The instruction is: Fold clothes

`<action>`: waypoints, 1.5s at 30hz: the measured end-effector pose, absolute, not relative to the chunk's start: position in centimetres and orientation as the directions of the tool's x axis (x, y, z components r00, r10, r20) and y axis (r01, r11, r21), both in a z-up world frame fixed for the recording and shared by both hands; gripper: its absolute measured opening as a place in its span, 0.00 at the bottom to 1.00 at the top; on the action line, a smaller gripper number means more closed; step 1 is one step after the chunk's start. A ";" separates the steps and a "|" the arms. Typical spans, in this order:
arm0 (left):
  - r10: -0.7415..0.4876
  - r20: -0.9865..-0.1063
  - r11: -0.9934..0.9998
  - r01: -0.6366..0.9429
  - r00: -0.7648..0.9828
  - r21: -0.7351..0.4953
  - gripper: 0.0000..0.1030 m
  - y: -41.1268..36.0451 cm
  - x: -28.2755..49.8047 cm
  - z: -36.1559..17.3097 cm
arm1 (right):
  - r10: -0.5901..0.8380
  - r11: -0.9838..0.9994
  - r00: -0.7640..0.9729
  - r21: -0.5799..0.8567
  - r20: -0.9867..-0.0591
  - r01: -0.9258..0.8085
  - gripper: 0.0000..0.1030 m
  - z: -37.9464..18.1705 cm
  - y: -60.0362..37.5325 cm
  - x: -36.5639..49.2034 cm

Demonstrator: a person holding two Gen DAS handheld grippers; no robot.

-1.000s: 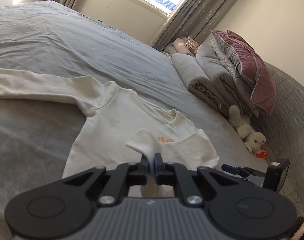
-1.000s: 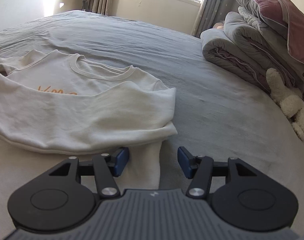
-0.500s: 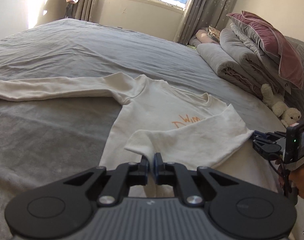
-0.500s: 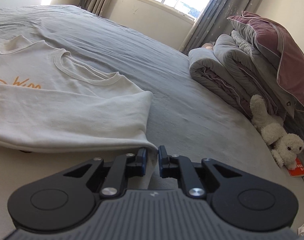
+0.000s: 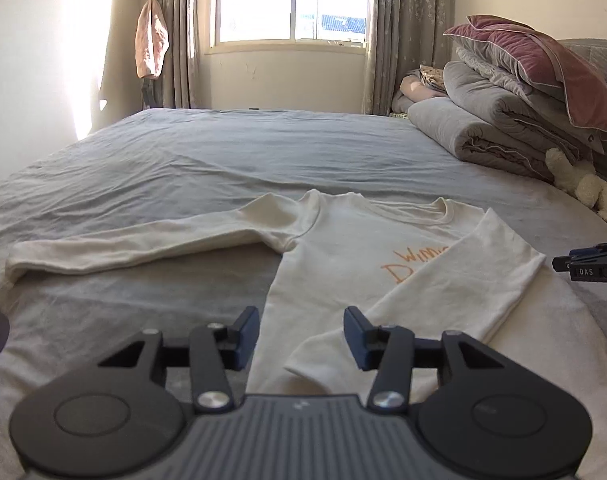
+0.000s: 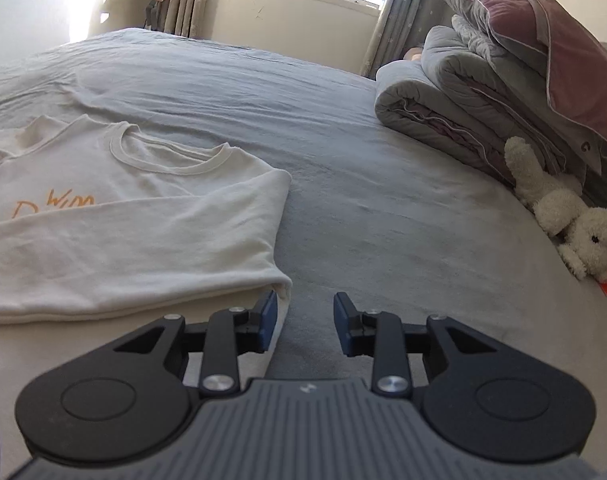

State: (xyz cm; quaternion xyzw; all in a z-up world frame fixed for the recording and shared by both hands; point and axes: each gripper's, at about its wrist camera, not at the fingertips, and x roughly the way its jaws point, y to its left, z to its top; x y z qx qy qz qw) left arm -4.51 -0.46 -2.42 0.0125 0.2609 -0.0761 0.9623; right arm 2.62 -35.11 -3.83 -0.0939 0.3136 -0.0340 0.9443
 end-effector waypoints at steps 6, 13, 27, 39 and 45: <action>-0.285 -0.502 0.948 0.316 0.817 -0.024 0.46 -2.3 -3.2 -3.2 | -0.026 0.999 0.853 -0.039 -0.522 0.006 0.32 -2.6 -33.9 3.4; -0.303 -0.598 0.920 0.392 0.742 0.019 0.46 -3.8 -2.3 -6.4 | 0.017 0.999 0.806 0.049 -0.591 0.014 0.31 -5.3 -32.7 6.8; -0.285 -0.590 0.913 0.401 0.756 0.074 0.46 -4.2 -3.2 -6.6 | -0.037 0.998 0.768 -0.059 -0.639 -0.001 0.23 -5.3 -33.8 14.3; -0.296 -0.613 0.912 0.407 0.733 0.046 0.46 -4.0 -2.9 -6.1 | -0.043 0.998 0.761 0.012 -0.647 0.067 0.23 -5.0 -35.5 18.8; -0.327 -0.620 0.915 0.403 0.713 -0.019 0.48 -3.4 -2.3 -5.2 | 0.028 0.987 0.799 0.145 -0.600 0.074 0.23 -2.3 -35.8 14.4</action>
